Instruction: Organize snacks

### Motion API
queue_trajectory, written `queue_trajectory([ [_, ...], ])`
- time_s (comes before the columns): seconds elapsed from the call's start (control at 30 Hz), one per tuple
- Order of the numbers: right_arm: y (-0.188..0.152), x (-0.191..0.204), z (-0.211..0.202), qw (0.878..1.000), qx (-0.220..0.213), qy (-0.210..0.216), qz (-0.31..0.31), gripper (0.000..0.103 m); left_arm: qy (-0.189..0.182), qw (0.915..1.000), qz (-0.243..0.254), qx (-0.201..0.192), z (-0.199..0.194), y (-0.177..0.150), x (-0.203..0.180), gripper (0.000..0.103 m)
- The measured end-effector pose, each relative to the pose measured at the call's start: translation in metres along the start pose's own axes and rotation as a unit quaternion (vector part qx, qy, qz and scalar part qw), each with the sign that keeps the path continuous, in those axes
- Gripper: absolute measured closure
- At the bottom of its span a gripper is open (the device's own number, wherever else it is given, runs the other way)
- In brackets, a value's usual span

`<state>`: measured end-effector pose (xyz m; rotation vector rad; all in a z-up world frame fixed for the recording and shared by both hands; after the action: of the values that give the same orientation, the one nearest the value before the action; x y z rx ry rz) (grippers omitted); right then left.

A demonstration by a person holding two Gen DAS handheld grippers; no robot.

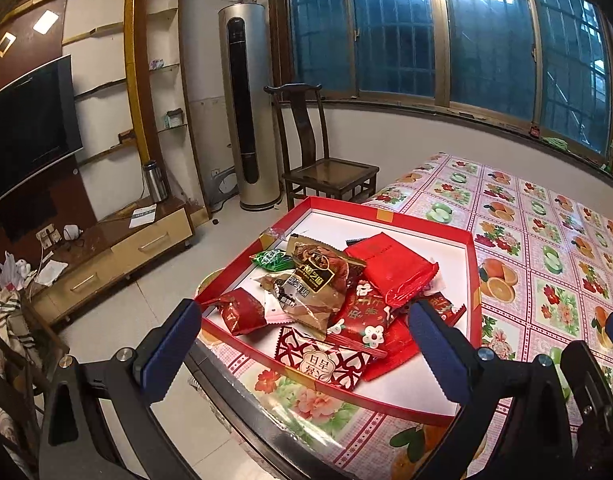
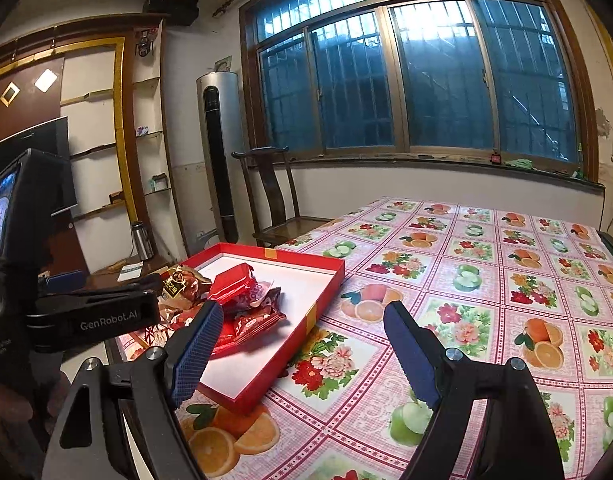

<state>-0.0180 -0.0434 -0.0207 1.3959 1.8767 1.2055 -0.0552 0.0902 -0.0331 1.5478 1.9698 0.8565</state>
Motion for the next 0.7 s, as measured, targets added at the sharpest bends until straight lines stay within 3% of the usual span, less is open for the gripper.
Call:
queue_trajectory([
  [0.17, -0.006, 0.000, 0.009, 1.000, 0.002, 0.004, 0.002, 0.017, 0.012, 0.9999, 0.000, 0.002, 0.007, -0.002, 0.004, 0.000],
  [0.7, -0.006, -0.006, 0.006, 1.000, -0.002, -0.003, 0.017, 0.015, 0.001, 0.9998, 0.019, 0.004, 0.009, -0.008, -0.011, 0.000],
])
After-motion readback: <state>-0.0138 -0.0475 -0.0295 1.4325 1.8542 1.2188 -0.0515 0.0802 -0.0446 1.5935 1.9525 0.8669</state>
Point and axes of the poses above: each gripper's, at about its wrist camera, not at the fingertips, and z roughly the way its jaws point, x to its left, y to its top, the point moved 2 cm from there along z, roughly the way its jaws point, and after that the axes turned 9 degrees about x, right-handed, at the moved point
